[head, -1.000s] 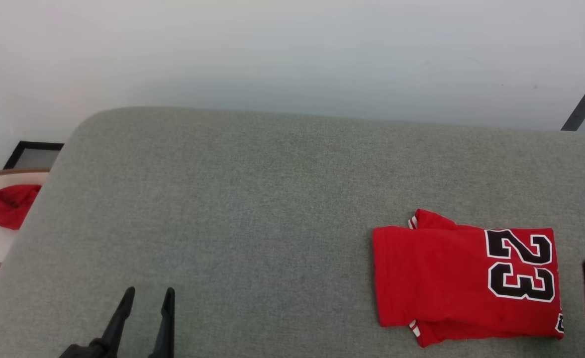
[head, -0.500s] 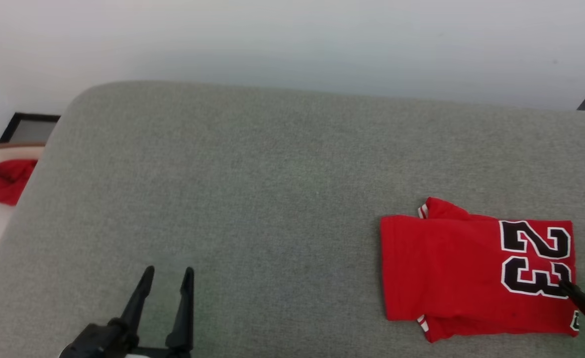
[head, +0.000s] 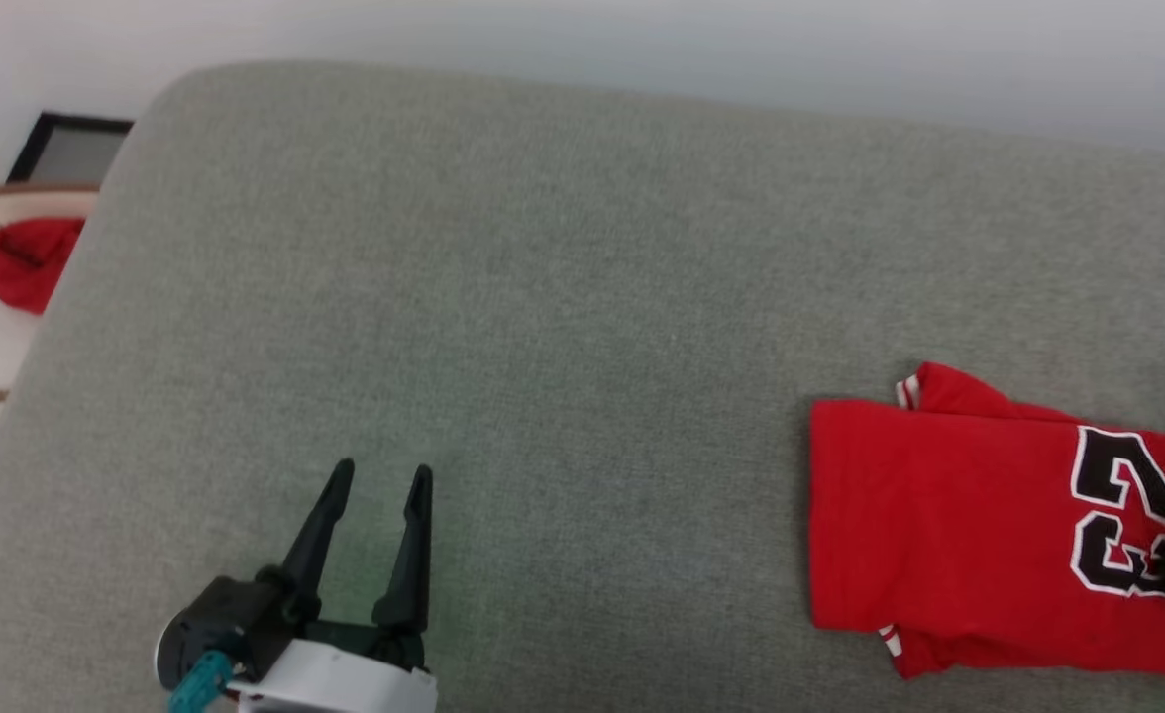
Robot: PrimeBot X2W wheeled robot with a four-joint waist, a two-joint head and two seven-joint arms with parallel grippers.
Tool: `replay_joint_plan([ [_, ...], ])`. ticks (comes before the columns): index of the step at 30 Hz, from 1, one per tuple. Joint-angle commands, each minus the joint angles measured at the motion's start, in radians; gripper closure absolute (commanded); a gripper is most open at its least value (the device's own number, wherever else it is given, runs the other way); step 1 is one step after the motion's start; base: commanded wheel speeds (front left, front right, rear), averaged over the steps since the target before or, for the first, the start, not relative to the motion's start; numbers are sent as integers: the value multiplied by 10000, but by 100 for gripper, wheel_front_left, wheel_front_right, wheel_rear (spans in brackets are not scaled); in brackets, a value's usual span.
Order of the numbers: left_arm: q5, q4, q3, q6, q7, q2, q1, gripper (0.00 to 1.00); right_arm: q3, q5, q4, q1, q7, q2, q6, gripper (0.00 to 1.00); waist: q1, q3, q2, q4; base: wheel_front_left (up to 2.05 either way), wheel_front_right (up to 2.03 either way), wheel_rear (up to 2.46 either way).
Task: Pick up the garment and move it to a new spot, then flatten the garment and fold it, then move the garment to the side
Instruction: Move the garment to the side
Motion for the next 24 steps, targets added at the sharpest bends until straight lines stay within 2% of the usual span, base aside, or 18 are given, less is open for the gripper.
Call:
replay_joint_plan([
  [1,-62,29,-46,-22,8,-21,-191,0,139,-119,133,-15,31,100,-8,0,0,364,0,195,0,0,0],
  [7,-108,121,-121,-23,8,-49,-507,0,465,-265,655,258,-351,575,-8,0,0,600,0,224,0,0,0],
  [8,-114,134,-115,-23,8,-44,-543,0,579,-228,683,274,-424,641,-8,19,0,619,0,208,0,0,0],
  [9,-119,152,-117,-23,8,-33,-571,0,646,-166,683,260,-563,693,-8,67,0,634,0,189,0,0,0],
  [10,-118,172,-125,-23,8,-12,-603,0,662,-125,702,227,-739,745,-8,100,0,645,0,161,0,0,0],
  [16,-2,174,-120,-24,8,56,-805,0,368,141,770,-4,-1810,791,-11,100,0,636,0,-259,0,0,0],
  [24,203,-181,-301,-24,8,265,-1151,0,-456,618,869,-102,-3247,468,-11,100,0,897,0,-1322,0,0,0],
])
